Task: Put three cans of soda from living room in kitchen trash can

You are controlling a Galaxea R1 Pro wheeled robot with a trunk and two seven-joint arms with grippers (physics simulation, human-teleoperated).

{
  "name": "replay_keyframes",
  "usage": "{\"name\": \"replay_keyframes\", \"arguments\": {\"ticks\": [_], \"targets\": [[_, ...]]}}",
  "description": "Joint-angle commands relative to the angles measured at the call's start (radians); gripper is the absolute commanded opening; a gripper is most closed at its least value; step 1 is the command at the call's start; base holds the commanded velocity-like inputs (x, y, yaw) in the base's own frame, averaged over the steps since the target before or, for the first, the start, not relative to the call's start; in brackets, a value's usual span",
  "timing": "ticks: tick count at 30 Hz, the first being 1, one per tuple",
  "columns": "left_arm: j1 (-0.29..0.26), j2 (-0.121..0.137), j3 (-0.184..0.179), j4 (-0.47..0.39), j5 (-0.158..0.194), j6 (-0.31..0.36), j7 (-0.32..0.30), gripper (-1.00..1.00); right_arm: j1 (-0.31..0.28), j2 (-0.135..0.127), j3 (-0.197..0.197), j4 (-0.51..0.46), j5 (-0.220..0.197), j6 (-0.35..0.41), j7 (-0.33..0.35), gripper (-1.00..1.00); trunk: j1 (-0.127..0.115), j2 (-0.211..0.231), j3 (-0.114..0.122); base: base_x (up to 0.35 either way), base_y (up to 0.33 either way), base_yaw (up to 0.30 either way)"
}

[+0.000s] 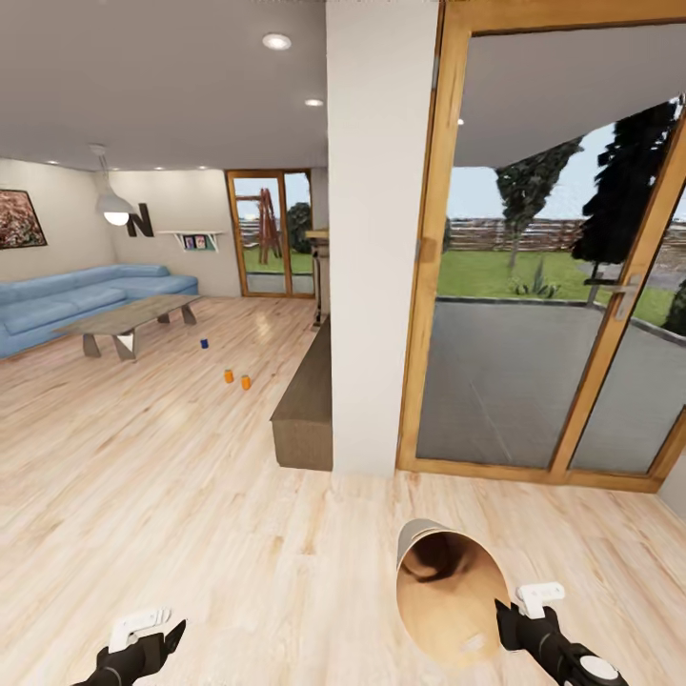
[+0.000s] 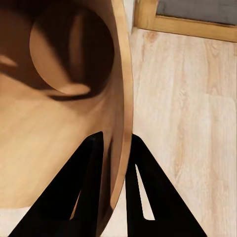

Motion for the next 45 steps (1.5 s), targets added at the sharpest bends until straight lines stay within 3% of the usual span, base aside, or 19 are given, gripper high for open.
{"name": "replay_keyframes", "arguments": {"ticks": [1,15,24,33,45], "targets": [[0.0,0.0,0.0,0.0,0.0,0.0,0.0,1.0,-0.001,0.0,-0.001,-0.001,-0.004,-0.002,0.005,-1.0,-0.004,0.007,0.004,0.0,0.0,0.221],[0.0,0.0,0.0,0.0,0.0,-0.001,0.0,1.0,-0.001,0.014,-0.001,0.004,-0.004,-0.009,0.005,-1.0,-0.058,0.105,0.06,0.0,0.0,0.221],[0.0,0.0,0.0,0.0,0.002,-0.007,-0.001,1.0,-0.001,0.018,-0.001,0.005,-0.003,-0.009,0.005,-1.0,-0.058,0.105,0.067,0.0,0.0,0.219],[0.0,0.001,0.0,-0.001,0.003,-0.099,-0.01,1.0,-0.001,0.02,-0.001,0.007,-0.003,-0.009,0.005,-1.0,-0.058,0.105,0.069,0.01,0.001,0.067],[0.0,0.001,0.001,0.0,0.007,-0.095,-0.014,1.0,-0.001,0.02,-0.001,0.009,-0.003,-0.009,0.005,-1.0,-0.058,0.105,0.069,0.221,0.104,0.003]]}}
